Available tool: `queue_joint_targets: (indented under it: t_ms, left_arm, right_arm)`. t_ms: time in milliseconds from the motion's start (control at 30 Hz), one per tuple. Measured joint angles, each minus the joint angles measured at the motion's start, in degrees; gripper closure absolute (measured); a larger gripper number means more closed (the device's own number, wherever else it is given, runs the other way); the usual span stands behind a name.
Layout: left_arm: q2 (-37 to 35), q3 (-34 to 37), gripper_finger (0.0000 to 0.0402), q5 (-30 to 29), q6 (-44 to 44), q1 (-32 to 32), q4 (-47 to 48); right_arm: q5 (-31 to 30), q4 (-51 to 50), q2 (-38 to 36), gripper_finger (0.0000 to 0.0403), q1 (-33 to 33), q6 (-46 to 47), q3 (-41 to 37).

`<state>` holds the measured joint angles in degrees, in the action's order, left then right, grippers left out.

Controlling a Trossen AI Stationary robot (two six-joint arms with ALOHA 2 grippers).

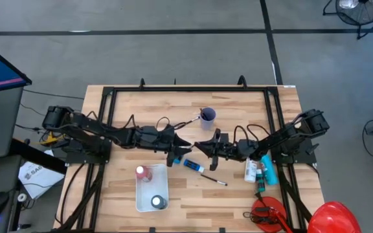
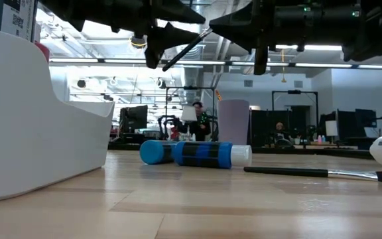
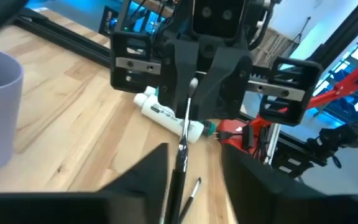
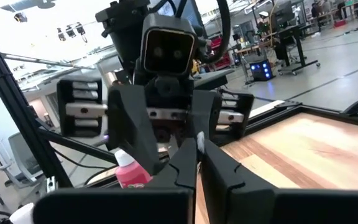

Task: Pick & Place Paint Supplies
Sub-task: Put the silver paint brush into the violet cup

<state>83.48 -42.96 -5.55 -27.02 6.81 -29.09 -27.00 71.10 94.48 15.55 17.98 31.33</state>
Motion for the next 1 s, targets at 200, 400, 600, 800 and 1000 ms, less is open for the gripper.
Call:
queue_joint_targets:
  t_ms: [200,400,600,800,1000]
  left_arm:
    - [-3.7,0.0,0.0148,-0.6,1.2,0.0,4.6]
    - [-5.9,0.0,0.0102,-0.4,3.0,0.3,6.8]
    - [-5.9,0.0,0.0097,-0.4,3.2,0.4,7.2]
    - [-5.9,0.0,0.0100,-2.0,5.3,0.4,7.2]
    - [-5.9,0.0,0.0102,-4.2,7.3,0.3,7.2]
  right_arm:
    - [-0.4,-9.7,-5.7,0.0402,-2.8,-0.2,0.0]
    - [-5.3,-22.5,-14.1,0.0402,-6.9,-2.9,0.0]
    - [-6.8,-31.2,-23.0,0.0403,-10.5,-7.8,0.0]
    - [-16.2,-40.5,-26.8,0.0403,-11.1,-12.5,0.0]
    - [-16.8,-43.5,-25.1,0.0403,-13.9,-13.5,-0.1]
